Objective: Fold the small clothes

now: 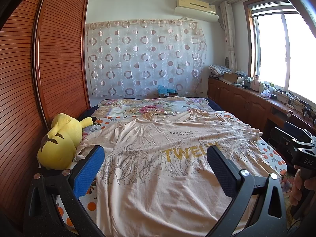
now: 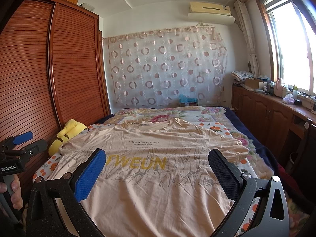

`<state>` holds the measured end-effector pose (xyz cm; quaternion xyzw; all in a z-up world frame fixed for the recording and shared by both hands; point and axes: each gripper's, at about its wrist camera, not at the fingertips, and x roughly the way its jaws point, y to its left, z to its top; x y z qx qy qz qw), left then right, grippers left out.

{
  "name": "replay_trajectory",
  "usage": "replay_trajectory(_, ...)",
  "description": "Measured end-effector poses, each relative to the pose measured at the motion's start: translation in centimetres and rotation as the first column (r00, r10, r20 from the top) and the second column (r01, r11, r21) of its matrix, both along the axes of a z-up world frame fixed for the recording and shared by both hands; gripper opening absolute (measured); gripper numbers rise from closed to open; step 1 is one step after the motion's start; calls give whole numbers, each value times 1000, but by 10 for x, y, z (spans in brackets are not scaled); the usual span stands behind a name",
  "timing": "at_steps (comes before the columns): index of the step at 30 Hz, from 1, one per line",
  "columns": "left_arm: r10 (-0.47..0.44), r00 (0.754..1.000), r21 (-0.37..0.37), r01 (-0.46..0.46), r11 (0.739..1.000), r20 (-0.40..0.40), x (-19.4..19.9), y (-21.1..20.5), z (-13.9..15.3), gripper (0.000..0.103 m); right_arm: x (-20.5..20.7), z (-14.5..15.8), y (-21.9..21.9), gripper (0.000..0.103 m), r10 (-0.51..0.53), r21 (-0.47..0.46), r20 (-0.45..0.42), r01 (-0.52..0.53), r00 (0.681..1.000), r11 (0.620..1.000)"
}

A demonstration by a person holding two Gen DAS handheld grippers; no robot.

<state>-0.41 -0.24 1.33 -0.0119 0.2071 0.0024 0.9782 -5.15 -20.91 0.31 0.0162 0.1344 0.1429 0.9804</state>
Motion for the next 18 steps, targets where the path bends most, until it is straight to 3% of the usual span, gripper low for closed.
replay_trajectory(18, 1, 1000, 2, -1, 1000, 6, -1, -1, 0, 103, -2, -1, 1, 103, 3, 3, 8, -3, 1000, 1000)
